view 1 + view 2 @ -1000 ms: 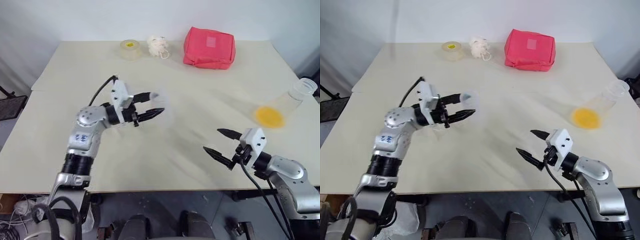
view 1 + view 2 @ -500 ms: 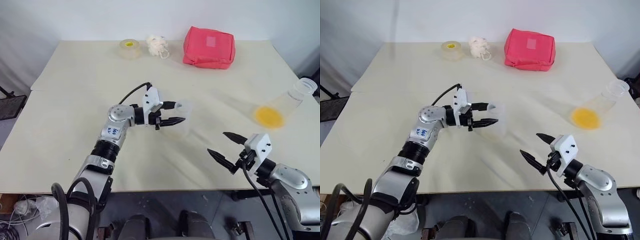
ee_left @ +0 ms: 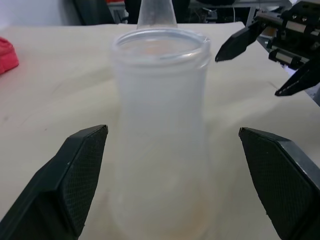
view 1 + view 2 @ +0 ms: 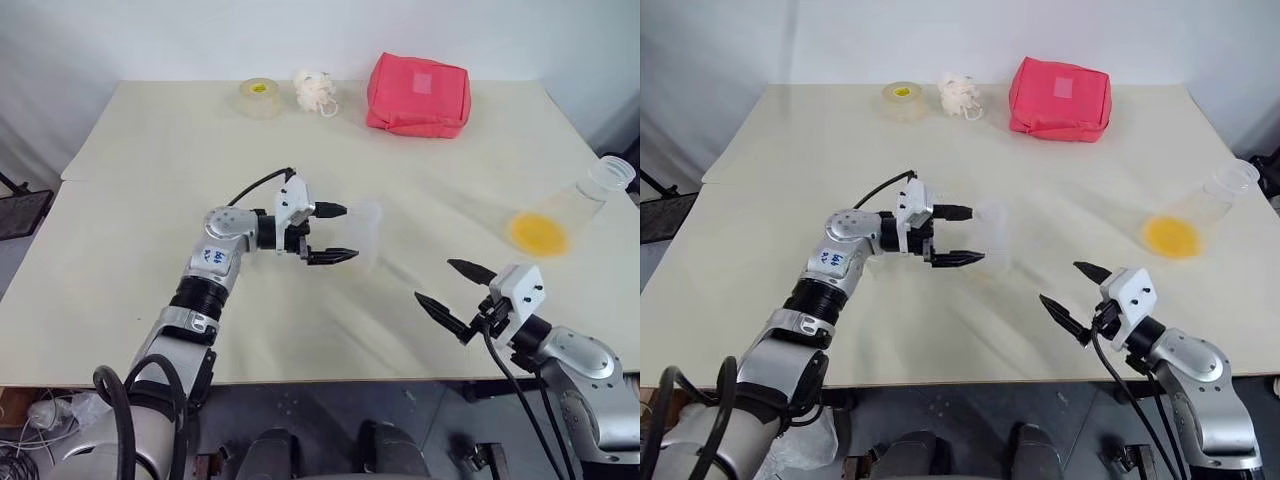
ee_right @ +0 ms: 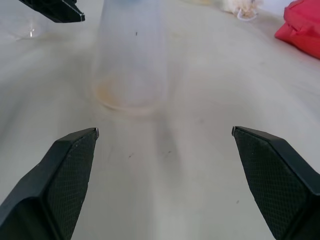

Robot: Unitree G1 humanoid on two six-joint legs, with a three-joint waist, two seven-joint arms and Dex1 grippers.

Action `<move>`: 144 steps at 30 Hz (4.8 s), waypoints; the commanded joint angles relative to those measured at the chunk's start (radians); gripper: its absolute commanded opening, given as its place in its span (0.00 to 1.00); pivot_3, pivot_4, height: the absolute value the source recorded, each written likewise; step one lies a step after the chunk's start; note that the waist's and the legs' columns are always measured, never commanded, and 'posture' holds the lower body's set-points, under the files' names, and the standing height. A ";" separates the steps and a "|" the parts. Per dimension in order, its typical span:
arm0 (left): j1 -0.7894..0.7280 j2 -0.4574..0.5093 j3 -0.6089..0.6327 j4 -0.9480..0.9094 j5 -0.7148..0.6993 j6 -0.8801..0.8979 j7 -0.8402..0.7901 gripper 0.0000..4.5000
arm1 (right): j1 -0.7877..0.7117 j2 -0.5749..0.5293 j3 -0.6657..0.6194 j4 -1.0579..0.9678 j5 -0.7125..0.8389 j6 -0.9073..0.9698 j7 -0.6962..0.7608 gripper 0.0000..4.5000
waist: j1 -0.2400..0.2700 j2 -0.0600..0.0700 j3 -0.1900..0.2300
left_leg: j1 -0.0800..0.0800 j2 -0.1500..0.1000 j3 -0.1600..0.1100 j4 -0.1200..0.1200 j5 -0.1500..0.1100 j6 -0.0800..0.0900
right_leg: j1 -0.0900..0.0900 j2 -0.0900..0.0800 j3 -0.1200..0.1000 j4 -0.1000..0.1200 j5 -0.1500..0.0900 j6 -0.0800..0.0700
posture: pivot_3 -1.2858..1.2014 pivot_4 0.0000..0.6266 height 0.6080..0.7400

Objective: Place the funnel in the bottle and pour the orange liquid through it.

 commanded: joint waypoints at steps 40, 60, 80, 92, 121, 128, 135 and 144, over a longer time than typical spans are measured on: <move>0.977 0.261 0.540 -1.213 -0.032 0.493 0.659 0.99 | -0.364 -0.060 0.164 0.325 0.073 -0.041 0.461 1.00 | 0.000 -0.003 0.003 | 0.001 0.003 -0.013 0.001 0.000 0.000 | 0.002 -0.004 0.002 0.001 0.000 0.000 | 0.52 0.24 1.00; 0.738 0.319 0.216 -0.969 0.180 0.494 0.703 0.41 | -0.269 -0.054 0.148 0.232 0.075 -0.030 0.377 1.00 | 0.000 -0.003 0.003 | 0.002 0.003 -0.008 -0.001 0.000 -0.001 | 0.000 -0.002 0.003 0.001 0.000 0.000 | 0.52 0.24 1.00; 0.714 0.354 0.435 -1.037 -0.072 0.582 0.564 0.01 | -0.212 -0.079 0.106 0.184 0.088 -0.027 0.364 1.00 | 0.000 -0.003 0.003 | 0.002 0.004 -0.009 0.000 0.000 -0.001 | 0.000 -0.003 0.004 0.001 0.000 0.000 | 0.52 0.24 1.00; 0.412 0.396 0.463 -1.046 -0.404 0.845 0.513 0.01 | -0.256 -0.110 0.062 0.183 0.110 -0.016 0.369 1.00 | 0.000 -0.003 0.003 | 0.002 0.003 -0.009 0.000 0.000 -0.001 | 0.000 -0.002 0.004 0.001 0.000 0.000 | 0.52 0.24 1.00; -0.487 0.260 0.167 -0.277 -0.513 1.525 0.396 0.01 | -0.060 -0.073 -0.021 0.003 0.115 -0.034 0.180 1.00 | -0.001 -0.005 0.004 | 0.000 0.000 -0.007 0.000 0.001 -0.002 | -0.001 0.001 0.004 0.001 0.000 0.001 | 0.52 0.24 1.00; -0.544 0.307 0.063 -0.173 -0.545 1.620 0.284 0.01 | -0.035 -0.063 -0.009 -0.013 0.110 -0.040 0.152 1.00 | -0.003 -0.005 0.004 | 0.001 0.000 -0.007 0.000 0.001 -0.002 | -0.001 0.001 0.005 0.002 0.000 0.001 | 0.52 0.24 1.00; -0.558 0.348 -0.101 -0.099 -0.507 1.611 0.186 0.01 | -0.039 -0.047 0.009 -0.005 0.101 -0.044 0.142 1.00 | 0.000 -0.005 0.005 | 0.000 0.000 -0.007 0.000 0.001 -0.003 | -0.002 0.001 0.006 0.002 0.000 0.001 | 0.52 0.24 1.00; -0.635 0.288 -0.210 0.017 -0.418 1.526 0.066 0.01 | -0.026 -0.028 0.022 -0.018 0.091 -0.049 0.126 1.00 | -0.001 -0.005 0.005 | 0.000 0.000 -0.005 0.000 0.001 -0.002 | -0.002 0.001 0.005 0.001 0.000 0.001 | 0.52 0.24 1.00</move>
